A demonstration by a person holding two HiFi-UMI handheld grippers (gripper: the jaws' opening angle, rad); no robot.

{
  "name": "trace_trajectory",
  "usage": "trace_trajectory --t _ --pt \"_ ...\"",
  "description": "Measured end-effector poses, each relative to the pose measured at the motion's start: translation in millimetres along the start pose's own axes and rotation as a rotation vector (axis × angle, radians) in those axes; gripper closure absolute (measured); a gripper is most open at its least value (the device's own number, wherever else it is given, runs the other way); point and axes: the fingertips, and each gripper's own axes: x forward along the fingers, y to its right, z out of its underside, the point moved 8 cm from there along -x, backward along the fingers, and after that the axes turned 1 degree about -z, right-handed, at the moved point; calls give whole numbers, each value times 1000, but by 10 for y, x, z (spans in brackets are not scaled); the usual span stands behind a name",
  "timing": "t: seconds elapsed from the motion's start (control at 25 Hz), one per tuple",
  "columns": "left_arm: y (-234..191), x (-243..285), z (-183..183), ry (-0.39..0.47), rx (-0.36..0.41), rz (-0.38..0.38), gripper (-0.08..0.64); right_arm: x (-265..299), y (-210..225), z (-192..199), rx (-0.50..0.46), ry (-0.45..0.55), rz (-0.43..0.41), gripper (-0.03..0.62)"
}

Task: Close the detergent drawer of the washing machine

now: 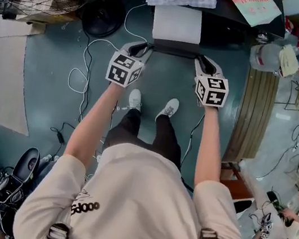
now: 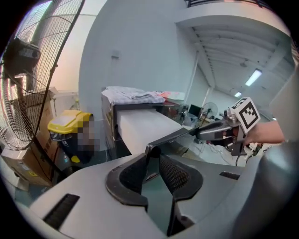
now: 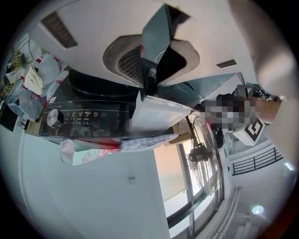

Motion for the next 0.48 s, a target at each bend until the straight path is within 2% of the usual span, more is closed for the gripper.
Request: trace_trajectory --t 0.16,0.48 --pt "-148 82 -107 -31 -32 -11 468 146 25 -110 -20 -19 -1 515" --pt "-315 232 -272 25 -57 -11 468 325 184 -324 -12 25 17 515"
